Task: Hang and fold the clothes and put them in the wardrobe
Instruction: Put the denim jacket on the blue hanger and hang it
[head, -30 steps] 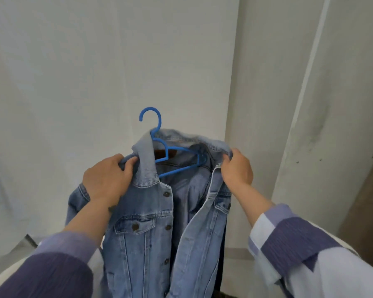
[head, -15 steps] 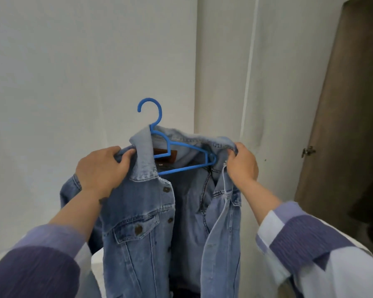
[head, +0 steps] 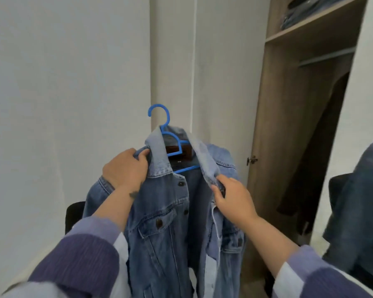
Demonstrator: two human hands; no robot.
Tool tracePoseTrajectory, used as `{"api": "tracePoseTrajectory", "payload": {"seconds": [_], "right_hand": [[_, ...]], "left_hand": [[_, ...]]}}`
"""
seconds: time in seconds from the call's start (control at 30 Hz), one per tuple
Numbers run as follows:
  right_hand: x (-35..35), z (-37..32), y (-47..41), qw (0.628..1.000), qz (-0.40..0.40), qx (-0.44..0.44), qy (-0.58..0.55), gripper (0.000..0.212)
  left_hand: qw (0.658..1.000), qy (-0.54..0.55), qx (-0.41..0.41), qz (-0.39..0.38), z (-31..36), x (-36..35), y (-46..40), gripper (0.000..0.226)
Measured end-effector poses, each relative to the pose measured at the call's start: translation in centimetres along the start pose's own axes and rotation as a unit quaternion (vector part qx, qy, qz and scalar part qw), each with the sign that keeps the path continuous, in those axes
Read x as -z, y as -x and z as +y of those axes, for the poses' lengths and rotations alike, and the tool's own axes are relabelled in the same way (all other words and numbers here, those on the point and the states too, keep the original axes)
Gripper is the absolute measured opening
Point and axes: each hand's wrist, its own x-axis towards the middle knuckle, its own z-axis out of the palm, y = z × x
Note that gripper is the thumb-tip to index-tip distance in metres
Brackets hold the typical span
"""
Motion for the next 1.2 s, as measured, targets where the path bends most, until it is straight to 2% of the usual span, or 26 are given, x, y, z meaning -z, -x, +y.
{"api": "tracePoseTrajectory", "payload": {"seconds": [0.13, 0.23, 0.3, 0.37, 0.5, 0.6, 0.67, 0.73, 0.83, 0.9, 0.97, 1.03, 1.1, 1.13, 1.2], "right_hand": [[2.8, 2.7, 1.6, 0.994, -0.008, 0.029, 0.109, 0.026], [5.2, 4.4, 0.7, 0.982, 0.07, 0.046, 0.171, 0.041], [6.9, 4.7, -0.9, 0.978, 0.142, 0.032, 0.152, 0.037], [8.3, 4.2, -3.0, 0.974, 0.174, 0.037, 0.142, 0.032], [9.9, 2.1, -6.6, 0.967, 0.196, 0.079, 0.145, 0.026], [9.9, 0.9, -8.3, 0.972, 0.18, 0.044, 0.143, 0.026], [9.8, 0.3, -9.4, 0.983, 0.171, -0.022, 0.063, 0.029], [9.9, -0.2, -10.2, 0.98, 0.159, -0.077, -0.094, 0.026], [10.0, -0.1, -10.7, 0.945, 0.136, -0.089, -0.283, 0.009], [10.1, 0.4, -10.6, 0.913, 0.121, -0.118, -0.371, 0.016], [10.4, 0.7, -10.5, 0.897, 0.096, -0.145, -0.407, 0.021], [10.8, 0.9, -10.5, 0.909, 0.072, -0.149, -0.382, 0.024], [11.0, 1.3, -10.5, 0.939, 0.08, -0.14, -0.303, 0.034], [11.1, 1.4, -10.5, 0.956, 0.106, -0.13, -0.239, 0.037], [11.1, 1.8, -10.4, 0.965, 0.179, -0.108, -0.16, 0.039]], "left_hand": [[0.996, 0.049, -0.064, 0.034, 3.8, -0.8, 1.9, 0.045], [0.991, 0.088, -0.083, 0.049, 5.4, -1.2, 2.7, 0.043], [0.988, 0.114, -0.093, 0.052, 6.3, -1.6, 3.1, 0.042], [0.985, 0.132, -0.101, 0.047, 7.3, -2.2, 3.6, 0.044], [0.984, 0.147, -0.098, 0.026, 9.0, -3.2, 4.7, 0.05], [0.981, 0.161, -0.105, 0.007, 10.2, -3.8, 5.3, 0.05], [0.978, 0.173, -0.116, -0.003, 10.8, -4.3, 5.9, 0.05], [0.974, 0.182, -0.134, -0.012, 11.2, -5.2, 6.5, 0.05], [0.972, 0.178, -0.149, -0.036, 11.3, -6.8, 7.0, 0.05], [0.97, 0.178, -0.16, -0.052, 11.1, -7.7, 7.1, 0.048], [0.967, 0.178, -0.172, -0.062, 11.0, -8.1, 7.3, 0.045], [0.963, 0.184, -0.182, -0.07, 11.0, -8.3, 7.6, 0.042], [0.96, 0.188, -0.194, -0.075, 11.3, -8.4, 7.9, 0.041], [0.957, 0.19, -0.207, -0.076, 11.5, -8.4, 7.9, 0.04], [0.95, 0.196, -0.23, -0.078, 12.0, -8.3, 8.1, 0.036]]}}
